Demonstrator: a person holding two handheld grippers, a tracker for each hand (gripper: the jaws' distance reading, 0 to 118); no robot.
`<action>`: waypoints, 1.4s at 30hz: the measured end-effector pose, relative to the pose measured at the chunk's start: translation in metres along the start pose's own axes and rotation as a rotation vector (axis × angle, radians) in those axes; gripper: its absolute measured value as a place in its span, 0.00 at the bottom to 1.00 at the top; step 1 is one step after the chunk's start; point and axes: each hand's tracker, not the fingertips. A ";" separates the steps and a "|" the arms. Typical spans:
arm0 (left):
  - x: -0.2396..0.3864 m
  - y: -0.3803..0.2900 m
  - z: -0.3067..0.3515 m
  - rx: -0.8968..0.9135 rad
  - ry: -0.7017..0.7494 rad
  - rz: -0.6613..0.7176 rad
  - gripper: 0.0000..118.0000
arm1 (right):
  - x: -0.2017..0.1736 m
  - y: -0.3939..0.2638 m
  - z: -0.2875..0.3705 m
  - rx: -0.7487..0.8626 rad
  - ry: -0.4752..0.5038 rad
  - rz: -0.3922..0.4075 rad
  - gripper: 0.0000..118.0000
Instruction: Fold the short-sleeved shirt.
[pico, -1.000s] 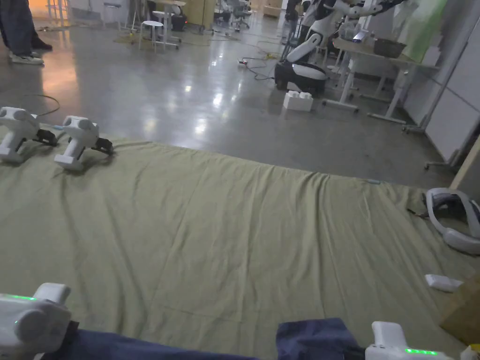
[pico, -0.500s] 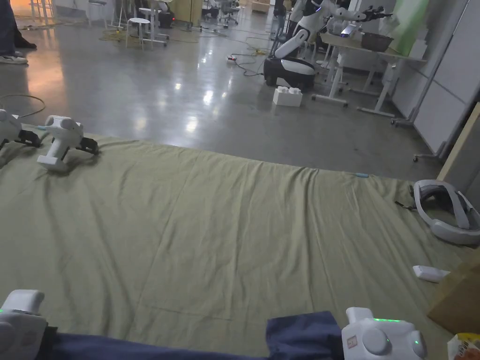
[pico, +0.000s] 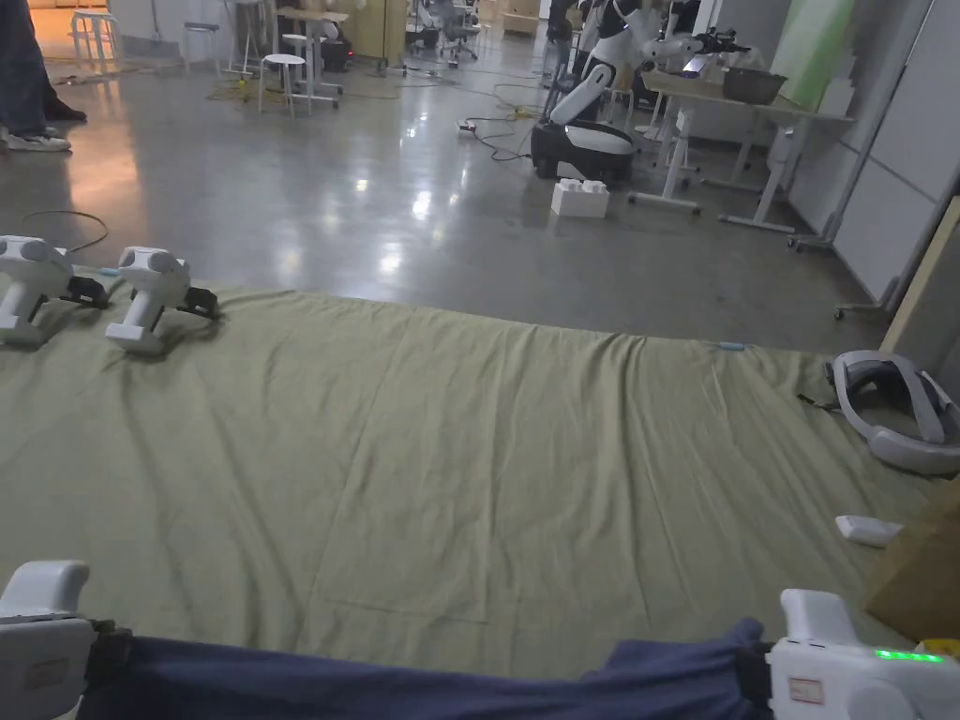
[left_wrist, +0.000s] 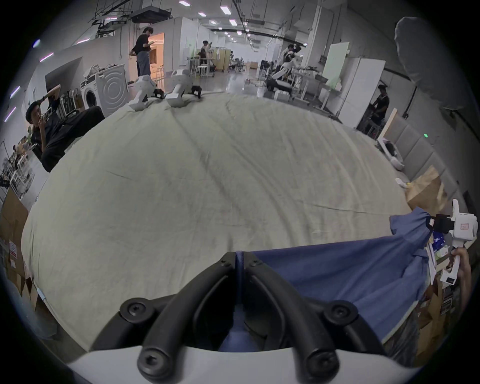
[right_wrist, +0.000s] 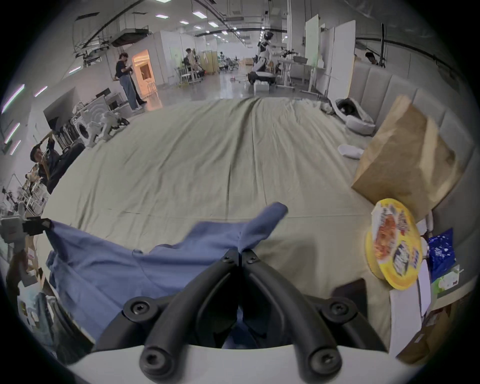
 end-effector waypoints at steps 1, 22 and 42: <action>0.000 -0.004 0.011 0.015 -0.008 -0.007 0.06 | 0.000 -0.005 0.012 0.014 0.001 0.005 0.03; -0.030 -0.129 0.045 -0.118 -0.010 -0.157 0.07 | -0.005 -0.164 0.063 -0.141 -0.092 0.144 0.03; -0.043 -0.108 0.045 -0.019 0.004 -0.034 0.57 | -0.030 -0.142 0.089 -0.048 -0.283 0.181 0.57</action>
